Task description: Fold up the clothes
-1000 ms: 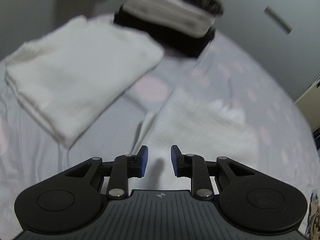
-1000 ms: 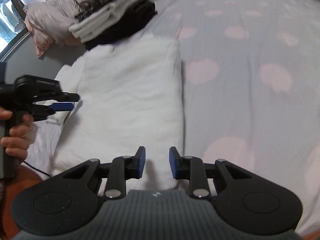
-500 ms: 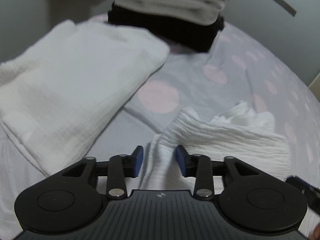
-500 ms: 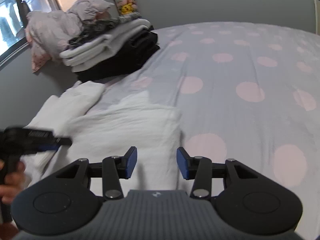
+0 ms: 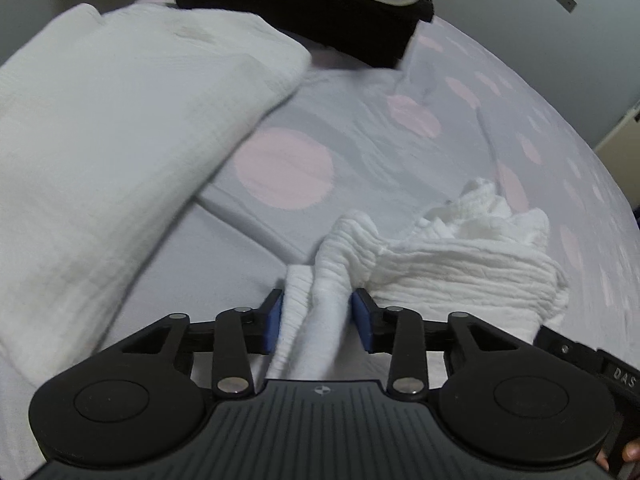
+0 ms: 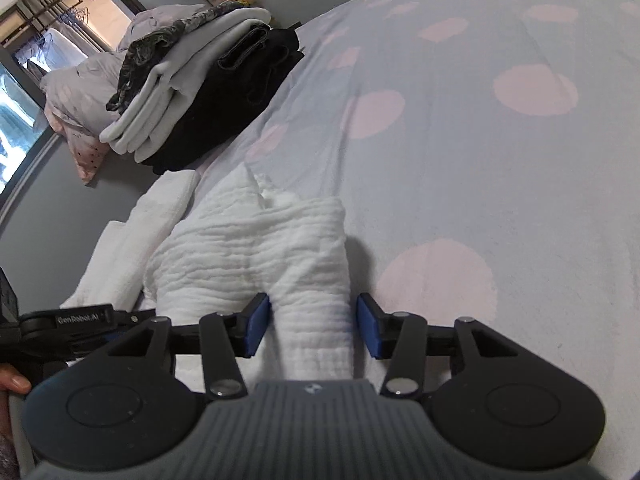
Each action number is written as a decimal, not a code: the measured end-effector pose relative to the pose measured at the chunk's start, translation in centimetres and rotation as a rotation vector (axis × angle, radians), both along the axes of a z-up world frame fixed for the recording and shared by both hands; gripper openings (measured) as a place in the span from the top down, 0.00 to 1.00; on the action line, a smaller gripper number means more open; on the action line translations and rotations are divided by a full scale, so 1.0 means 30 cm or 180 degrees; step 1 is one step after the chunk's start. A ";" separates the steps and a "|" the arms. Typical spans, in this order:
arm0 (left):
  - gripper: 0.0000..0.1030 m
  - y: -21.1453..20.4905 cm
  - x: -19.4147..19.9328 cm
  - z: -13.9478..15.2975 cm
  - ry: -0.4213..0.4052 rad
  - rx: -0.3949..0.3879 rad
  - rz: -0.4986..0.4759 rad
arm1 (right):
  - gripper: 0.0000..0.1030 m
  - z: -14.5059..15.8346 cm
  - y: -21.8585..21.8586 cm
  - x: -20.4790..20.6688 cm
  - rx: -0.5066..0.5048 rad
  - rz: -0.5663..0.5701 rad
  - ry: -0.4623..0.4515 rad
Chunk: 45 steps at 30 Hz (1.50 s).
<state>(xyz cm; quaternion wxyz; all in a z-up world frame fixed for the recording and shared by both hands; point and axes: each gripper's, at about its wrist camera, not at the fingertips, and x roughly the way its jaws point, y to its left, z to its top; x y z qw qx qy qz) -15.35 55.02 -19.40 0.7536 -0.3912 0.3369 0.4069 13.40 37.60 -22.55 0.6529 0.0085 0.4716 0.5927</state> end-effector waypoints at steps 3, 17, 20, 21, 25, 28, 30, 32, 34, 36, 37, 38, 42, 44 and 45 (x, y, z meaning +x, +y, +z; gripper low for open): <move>0.61 0.005 -0.003 -0.006 -0.0058 -0.0059 -0.0006 | 0.50 -0.008 0.001 -0.002 0.0040 0.0010 0.0013; 0.77 -0.065 0.026 0.039 0.0073 0.0360 -0.0100 | 0.77 0.055 -0.021 -0.049 0.0321 0.0073 -0.0164; 0.80 -0.089 0.008 0.071 -0.0037 0.0439 -0.0034 | 0.77 0.128 -0.057 -0.085 0.0478 0.0092 -0.0344; 0.81 -0.098 0.000 0.084 -0.0095 0.0467 -0.0013 | 0.77 0.152 -0.069 -0.098 0.0512 0.0093 -0.0416; 0.81 -0.149 -0.036 0.151 -0.0320 0.0679 0.0082 | 0.78 0.244 -0.113 -0.157 0.0607 0.0072 -0.0687; 0.81 -0.168 -0.098 0.192 -0.0526 0.0725 0.0271 | 0.78 0.308 -0.128 -0.196 0.0619 0.0061 -0.0824; 0.82 -0.176 -0.135 0.218 -0.0648 0.0762 0.0387 | 0.78 0.358 -0.135 -0.227 0.0656 0.0090 -0.0926; 0.82 -0.183 -0.170 0.244 -0.0760 0.0813 0.0492 | 0.78 0.414 -0.144 -0.263 0.0730 0.0136 -0.1038; 0.82 -0.194 -0.202 0.275 -0.0848 0.0873 0.0579 | 0.78 0.476 -0.151 -0.312 0.0822 0.0180 -0.1180; 0.82 -0.200 -0.231 0.305 -0.0916 0.0913 0.0649 | 0.78 0.529 -0.156 -0.360 0.0897 0.0221 -0.1323; 0.82 -0.199 -0.248 0.322 -0.0957 0.0927 0.0685 | 0.78 0.553 -0.156 -0.383 0.0931 0.0237 -0.1384; 0.82 -0.199 -0.266 0.338 -0.0999 0.0944 0.0725 | 0.78 0.576 -0.155 -0.405 0.0965 0.0253 -0.1442; 0.82 -0.199 -0.356 0.415 -0.1144 0.1094 0.0901 | 0.78 0.657 -0.136 -0.479 0.1082 0.0322 -0.1529; 0.82 -0.190 -0.411 0.465 -0.1137 0.1219 0.0928 | 0.78 0.694 -0.121 -0.516 0.1143 0.0374 -0.1536; 0.82 -0.183 -0.442 0.492 -0.1123 0.1281 0.0931 | 0.78 0.713 -0.110 -0.537 0.1183 0.0407 -0.1530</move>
